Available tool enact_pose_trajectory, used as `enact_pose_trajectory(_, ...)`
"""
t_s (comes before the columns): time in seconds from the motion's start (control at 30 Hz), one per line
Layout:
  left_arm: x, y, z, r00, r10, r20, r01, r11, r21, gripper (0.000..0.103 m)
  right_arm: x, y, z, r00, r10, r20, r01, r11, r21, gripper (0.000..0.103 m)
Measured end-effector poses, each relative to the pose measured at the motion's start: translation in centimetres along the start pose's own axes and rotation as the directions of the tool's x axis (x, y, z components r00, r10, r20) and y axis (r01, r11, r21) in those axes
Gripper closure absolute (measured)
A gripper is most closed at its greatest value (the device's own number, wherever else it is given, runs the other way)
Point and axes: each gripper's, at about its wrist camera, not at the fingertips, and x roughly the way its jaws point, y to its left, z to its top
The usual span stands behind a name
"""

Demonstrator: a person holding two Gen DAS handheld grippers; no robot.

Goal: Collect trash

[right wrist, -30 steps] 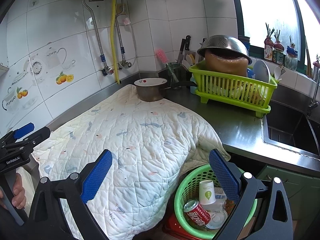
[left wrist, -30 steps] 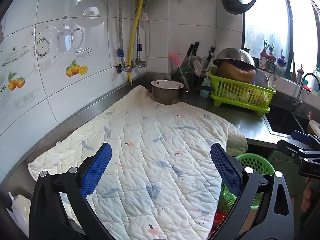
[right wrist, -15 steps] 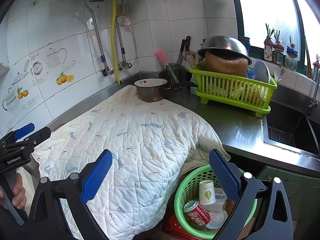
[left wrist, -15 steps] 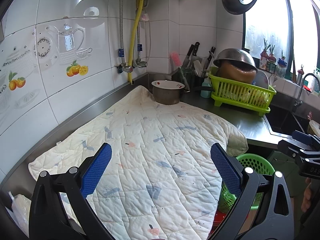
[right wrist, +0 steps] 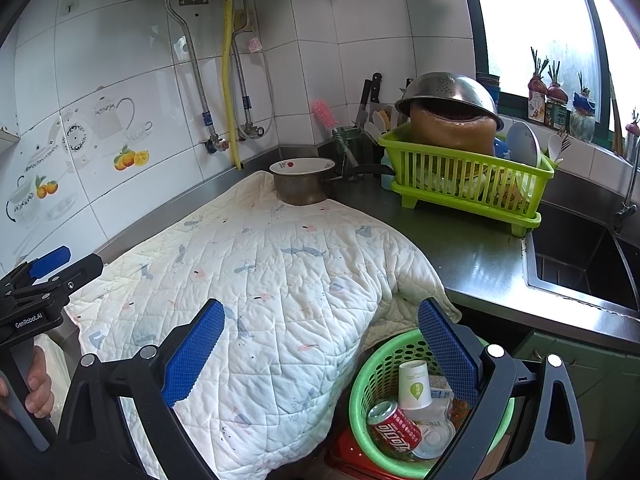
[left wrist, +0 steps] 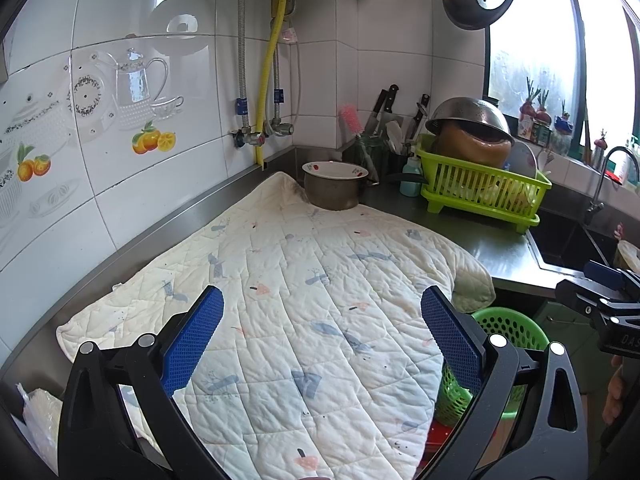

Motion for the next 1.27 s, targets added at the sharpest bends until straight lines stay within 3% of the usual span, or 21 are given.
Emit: enact_pose_trajectory(1.27,-0.18,-0.11,-0.07,1.000,-0.003,0.016,0.003,1.000,-0.001,0.005,-0.14,0.71,-0.01,1.000,0.015,0.010,-0.014,1.000,-0.009,0.009)
